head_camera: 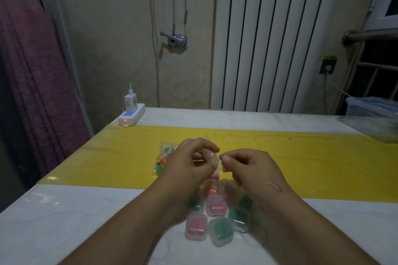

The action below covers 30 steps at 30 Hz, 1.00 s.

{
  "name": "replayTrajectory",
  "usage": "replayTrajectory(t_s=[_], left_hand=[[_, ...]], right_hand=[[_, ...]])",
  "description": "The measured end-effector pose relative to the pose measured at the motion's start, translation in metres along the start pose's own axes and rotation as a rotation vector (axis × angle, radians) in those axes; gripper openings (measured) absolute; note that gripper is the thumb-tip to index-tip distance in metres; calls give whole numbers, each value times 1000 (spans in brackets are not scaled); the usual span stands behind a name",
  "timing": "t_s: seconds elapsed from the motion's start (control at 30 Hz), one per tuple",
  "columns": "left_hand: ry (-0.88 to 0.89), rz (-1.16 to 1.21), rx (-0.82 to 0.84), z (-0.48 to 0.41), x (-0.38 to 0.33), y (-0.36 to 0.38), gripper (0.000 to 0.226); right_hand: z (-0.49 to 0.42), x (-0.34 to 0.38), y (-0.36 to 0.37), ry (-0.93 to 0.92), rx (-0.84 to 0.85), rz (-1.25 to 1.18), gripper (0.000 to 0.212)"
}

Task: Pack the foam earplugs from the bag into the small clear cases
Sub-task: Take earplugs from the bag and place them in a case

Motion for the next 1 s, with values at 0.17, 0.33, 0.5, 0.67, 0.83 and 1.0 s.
replayTrajectory(t_s=[0.17, 0.33, 0.5, 0.67, 0.83, 1.0], left_hand=[[46, -70, -45, -3, 1, -4, 28], [82, -156, -48, -3, 0, -5, 22], [125, -316, -32, -1, -6, -5, 15], [20, -29, -132, -2, -7, -11, 11], [-15, 32, -134, -8, -3, -23, 35], [-47, -32, -71, -6, -3, -20, 46]], right_hand=[[5, -9, 13, 133, 132, -119, 24], [4, -13, 12, 171, 90, -195, 23], [2, -14, 14, 160, 86, -135, 30], [1, -19, 16, 193, 71, -145, 29], [-4, -20, 12, 175, 97, -132, 15], [-6, -18, 9, 110, 85, -127, 11]])
Point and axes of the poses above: each hand's wrist, its own z-axis away from the middle knuckle, its own y-axis out of the palm, x = y × z, the point moved 8 cm from there along -z, towards the middle knuckle, and after that the axes turned 8 degrees about z, right-handed, at the moved point
